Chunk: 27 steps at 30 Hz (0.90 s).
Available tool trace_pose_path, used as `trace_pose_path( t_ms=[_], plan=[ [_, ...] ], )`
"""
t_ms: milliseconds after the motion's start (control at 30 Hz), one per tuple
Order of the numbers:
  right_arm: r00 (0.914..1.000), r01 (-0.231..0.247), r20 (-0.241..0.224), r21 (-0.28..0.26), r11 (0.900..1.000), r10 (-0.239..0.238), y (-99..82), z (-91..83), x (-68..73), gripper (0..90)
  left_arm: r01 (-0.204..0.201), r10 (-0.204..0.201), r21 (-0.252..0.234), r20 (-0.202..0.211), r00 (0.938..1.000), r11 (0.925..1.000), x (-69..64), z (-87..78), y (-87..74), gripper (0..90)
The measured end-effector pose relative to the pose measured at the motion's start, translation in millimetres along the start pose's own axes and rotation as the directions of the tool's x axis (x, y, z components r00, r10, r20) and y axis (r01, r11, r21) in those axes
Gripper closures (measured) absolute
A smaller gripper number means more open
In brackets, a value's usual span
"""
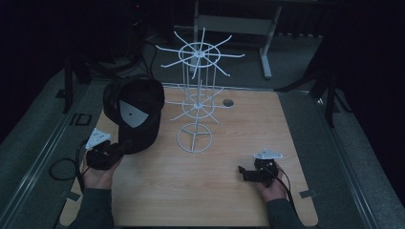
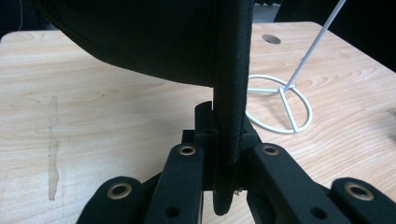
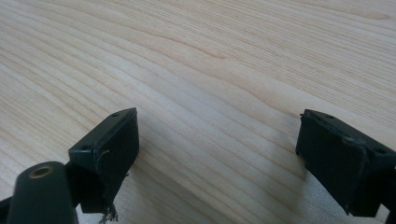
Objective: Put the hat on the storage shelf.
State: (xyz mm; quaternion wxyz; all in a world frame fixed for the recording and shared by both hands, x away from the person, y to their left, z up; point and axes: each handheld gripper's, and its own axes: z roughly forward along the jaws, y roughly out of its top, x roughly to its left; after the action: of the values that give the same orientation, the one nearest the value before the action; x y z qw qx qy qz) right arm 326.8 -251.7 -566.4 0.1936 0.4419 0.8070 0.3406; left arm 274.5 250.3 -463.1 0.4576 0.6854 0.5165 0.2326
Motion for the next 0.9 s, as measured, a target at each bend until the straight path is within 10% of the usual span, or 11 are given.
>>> trace_pose_path(
  t_ms=[900],
  plan=[
    [1.0, 0.001, 0.0, -0.001, 1.0, -0.001, 0.0, 0.0, -0.1, 13.2, -0.042, 0.041, -0.065, -0.014, 0.9991, 0.997, -13.2, -8.9, 15.8, 86.6]
  ],
)
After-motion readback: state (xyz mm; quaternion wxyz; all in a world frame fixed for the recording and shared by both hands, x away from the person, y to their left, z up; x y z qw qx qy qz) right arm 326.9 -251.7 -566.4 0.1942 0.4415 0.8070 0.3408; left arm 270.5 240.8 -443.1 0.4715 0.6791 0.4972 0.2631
